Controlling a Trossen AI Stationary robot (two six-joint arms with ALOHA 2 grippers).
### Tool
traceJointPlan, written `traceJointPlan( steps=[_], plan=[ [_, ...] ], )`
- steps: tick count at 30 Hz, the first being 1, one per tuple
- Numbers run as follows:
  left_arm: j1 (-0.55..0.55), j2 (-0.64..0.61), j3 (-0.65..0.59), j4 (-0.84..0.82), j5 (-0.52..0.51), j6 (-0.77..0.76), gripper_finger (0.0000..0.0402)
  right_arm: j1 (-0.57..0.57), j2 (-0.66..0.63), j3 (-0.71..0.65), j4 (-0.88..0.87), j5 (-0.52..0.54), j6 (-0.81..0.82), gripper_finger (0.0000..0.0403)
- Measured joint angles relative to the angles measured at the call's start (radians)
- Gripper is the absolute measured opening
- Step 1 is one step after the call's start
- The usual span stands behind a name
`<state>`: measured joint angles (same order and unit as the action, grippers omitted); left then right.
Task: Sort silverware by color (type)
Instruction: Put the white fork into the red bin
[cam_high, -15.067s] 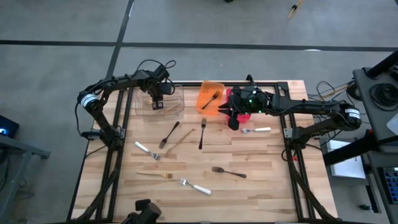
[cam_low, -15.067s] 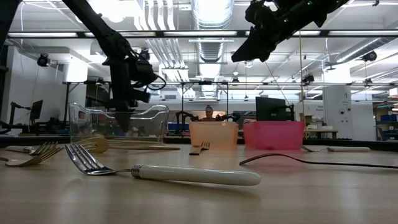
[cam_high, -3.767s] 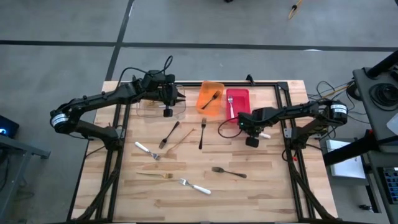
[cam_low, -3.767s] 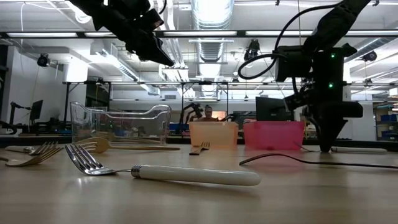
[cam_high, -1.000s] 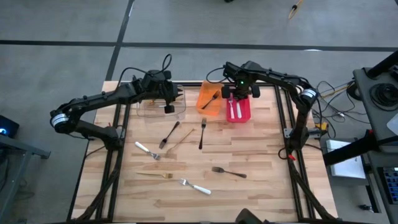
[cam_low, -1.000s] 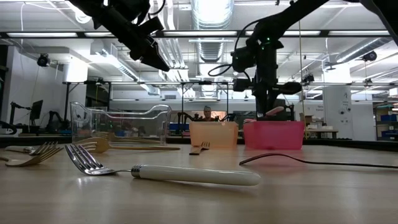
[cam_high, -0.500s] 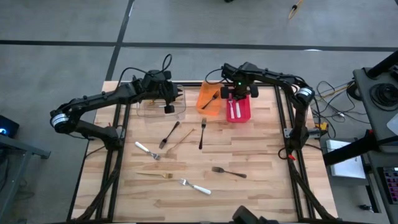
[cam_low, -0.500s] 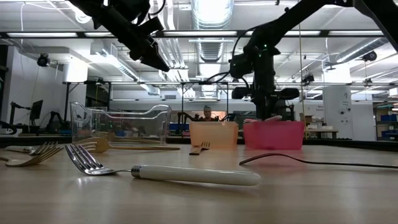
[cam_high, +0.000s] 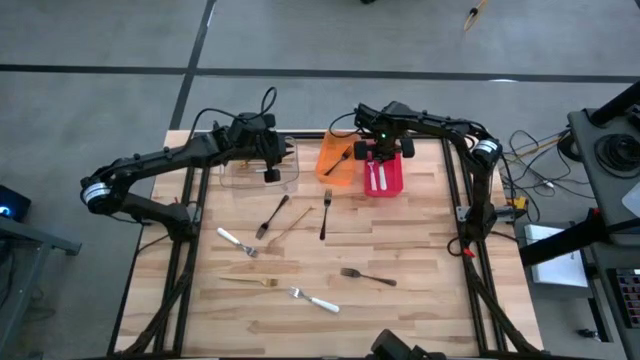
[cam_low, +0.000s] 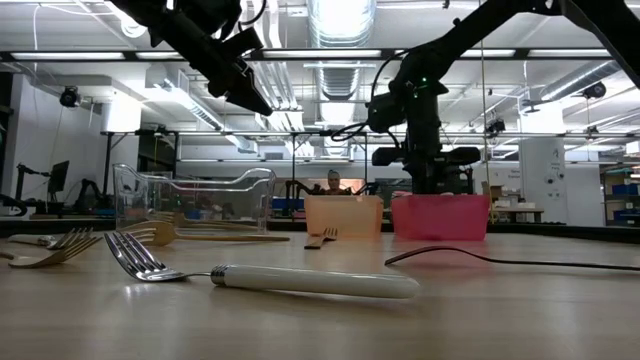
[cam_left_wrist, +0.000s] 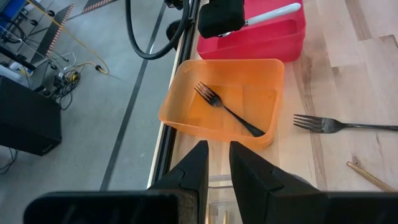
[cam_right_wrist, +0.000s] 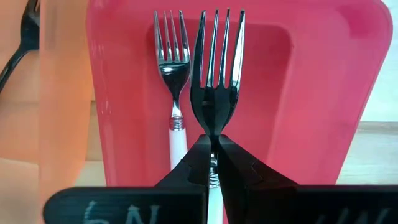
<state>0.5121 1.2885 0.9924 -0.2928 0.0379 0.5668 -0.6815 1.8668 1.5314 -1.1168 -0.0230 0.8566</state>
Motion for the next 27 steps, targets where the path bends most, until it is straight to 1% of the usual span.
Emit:
traceJointPlan(
  steps=[5,27],
  plan=[
    [0.0,0.0,0.0,0.0,0.0,0.0,0.0048,0.0,0.0,0.0,0.0,0.026,0.0,0.0009],
    [0.0,0.0,0.0,0.0,0.003,0.0,0.0048,0.001,0.0,-0.014,0.001,0.026,0.0,0.0009]
  ],
)
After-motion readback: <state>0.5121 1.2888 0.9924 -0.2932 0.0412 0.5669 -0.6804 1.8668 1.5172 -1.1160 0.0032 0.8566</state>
